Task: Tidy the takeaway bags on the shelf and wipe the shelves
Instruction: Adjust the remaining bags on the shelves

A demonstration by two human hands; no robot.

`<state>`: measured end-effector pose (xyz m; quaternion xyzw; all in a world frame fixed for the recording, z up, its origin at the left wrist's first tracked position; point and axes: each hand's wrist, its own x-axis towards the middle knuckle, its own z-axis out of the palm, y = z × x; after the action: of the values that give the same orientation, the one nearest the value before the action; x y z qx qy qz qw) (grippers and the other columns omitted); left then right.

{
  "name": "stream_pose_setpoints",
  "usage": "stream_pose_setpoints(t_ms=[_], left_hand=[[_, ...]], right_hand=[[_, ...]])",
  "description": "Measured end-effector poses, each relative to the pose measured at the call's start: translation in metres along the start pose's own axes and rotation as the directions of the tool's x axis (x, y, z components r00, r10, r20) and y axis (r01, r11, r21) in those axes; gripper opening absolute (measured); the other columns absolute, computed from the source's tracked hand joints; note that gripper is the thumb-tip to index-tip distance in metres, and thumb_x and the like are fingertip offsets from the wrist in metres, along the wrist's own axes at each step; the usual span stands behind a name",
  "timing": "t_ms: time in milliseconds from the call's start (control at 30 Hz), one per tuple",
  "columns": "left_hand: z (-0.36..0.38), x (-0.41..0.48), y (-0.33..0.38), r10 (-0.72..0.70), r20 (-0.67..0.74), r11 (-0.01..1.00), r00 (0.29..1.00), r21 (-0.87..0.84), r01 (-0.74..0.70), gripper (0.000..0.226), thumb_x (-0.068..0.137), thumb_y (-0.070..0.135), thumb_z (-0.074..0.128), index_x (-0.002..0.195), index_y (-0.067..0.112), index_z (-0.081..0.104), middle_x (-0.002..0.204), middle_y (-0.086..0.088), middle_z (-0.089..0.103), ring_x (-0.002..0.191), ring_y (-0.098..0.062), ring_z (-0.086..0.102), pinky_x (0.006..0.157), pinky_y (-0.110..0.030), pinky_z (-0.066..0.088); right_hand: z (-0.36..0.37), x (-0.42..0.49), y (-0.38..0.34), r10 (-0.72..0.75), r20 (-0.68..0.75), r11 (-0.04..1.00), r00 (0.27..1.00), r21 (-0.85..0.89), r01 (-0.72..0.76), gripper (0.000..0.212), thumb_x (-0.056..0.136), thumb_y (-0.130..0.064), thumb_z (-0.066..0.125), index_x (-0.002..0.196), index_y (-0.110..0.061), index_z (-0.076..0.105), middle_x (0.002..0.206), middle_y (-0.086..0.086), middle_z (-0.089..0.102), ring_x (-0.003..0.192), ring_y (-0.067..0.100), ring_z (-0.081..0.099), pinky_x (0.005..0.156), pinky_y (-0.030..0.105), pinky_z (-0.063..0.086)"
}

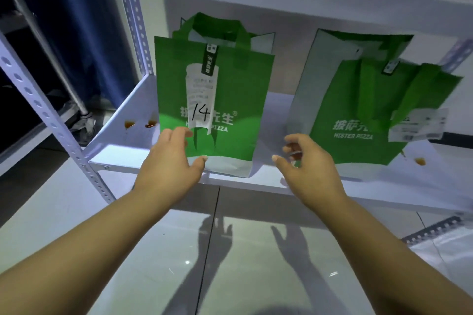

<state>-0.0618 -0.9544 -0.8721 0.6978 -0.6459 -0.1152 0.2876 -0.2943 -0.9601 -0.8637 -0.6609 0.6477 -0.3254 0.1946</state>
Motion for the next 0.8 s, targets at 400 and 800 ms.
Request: stream_pose_setpoints(t_ms=[400, 800], left_hand=[[0.044, -0.010, 0.097, 0.256, 0.192, 0.967, 0.947, -0.058, -0.250, 0.033, 0.084, 0.034, 0.062, 0.113, 0.022, 0.055, 0.100, 0.005, 0.056, 0.087, -0.016, 0.057, 0.074, -0.032, 0.048], [0.100, 0.016, 0.158, 0.226, 0.368, 0.974, 0.902, -0.089, -0.207, 0.089, 0.082, 0.038, 0.066, 0.148, 0.012, 0.013, 0.151, -0.007, 0.029, 0.127, -0.027, 0.042, 0.102, -0.033, 0.034]], right_hand=[[-0.076, -0.018, 0.081, 0.151, -0.162, 0.979, 0.975, -0.112, -0.170, 0.029, 0.085, -0.032, 0.064, 0.111, -0.019, 0.058, 0.100, -0.006, 0.062, 0.088, 0.015, 0.057, 0.076, 0.031, 0.047], [-0.114, 0.010, 0.150, 0.427, -0.076, 0.903, 0.901, -0.024, -0.430, 0.058, 0.074, -0.032, 0.072, 0.122, -0.017, 0.044, 0.123, 0.009, 0.053, 0.108, 0.029, 0.053, 0.092, 0.044, 0.047]])
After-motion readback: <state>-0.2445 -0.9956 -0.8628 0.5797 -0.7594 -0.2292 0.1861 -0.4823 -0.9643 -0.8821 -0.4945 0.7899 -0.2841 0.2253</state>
